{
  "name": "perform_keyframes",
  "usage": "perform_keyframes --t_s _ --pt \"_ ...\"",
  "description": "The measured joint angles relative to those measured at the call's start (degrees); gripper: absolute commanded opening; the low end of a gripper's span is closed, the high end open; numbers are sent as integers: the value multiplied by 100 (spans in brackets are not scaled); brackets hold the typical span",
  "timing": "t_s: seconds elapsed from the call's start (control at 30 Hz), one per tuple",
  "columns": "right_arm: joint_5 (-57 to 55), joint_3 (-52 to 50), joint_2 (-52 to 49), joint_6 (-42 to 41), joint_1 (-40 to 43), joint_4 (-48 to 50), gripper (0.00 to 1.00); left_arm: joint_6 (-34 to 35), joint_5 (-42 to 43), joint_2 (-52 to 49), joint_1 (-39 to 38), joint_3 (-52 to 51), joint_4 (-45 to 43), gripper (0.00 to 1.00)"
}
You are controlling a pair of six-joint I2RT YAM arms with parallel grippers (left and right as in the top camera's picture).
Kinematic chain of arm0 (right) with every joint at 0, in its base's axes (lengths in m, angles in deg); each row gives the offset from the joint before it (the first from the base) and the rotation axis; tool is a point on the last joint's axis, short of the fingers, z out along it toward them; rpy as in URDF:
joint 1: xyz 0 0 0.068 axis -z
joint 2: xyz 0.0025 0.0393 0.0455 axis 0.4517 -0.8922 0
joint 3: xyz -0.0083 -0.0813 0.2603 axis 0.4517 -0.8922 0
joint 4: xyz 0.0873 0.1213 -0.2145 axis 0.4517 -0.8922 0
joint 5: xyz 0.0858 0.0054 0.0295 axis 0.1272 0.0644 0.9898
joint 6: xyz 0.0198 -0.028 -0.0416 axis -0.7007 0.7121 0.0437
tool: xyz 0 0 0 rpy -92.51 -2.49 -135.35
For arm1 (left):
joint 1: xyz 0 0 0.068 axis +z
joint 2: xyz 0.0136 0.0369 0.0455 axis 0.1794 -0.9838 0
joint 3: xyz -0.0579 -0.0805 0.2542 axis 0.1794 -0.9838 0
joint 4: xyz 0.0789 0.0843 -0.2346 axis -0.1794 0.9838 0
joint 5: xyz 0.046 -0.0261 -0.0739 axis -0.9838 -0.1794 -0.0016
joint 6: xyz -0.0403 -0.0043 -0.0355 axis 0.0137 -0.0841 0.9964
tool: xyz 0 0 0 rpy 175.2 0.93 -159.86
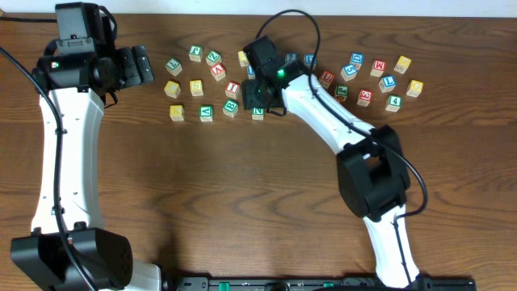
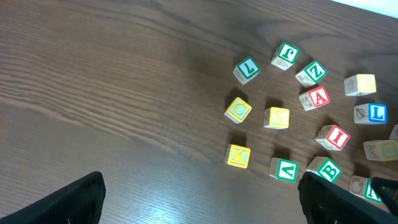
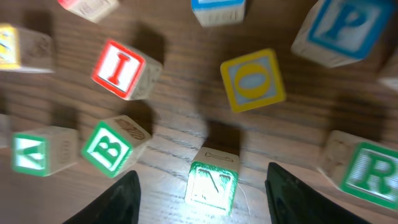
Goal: Spell out NEURIPS
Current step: 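Lower the right gripper onto the green N block and grasp it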
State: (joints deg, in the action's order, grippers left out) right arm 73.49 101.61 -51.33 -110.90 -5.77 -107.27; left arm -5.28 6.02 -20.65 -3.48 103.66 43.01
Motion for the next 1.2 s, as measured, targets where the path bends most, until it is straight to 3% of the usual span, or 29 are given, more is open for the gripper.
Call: perform_keyframes --t_s 0.5,1.2 --pt "-81 -4 -284 -35 -26 44 37 0 -4 0 0 0 9 98" --pt "-297 -4 -293 -35 -188 -4 31 13 -4 0 0 0 9 98"
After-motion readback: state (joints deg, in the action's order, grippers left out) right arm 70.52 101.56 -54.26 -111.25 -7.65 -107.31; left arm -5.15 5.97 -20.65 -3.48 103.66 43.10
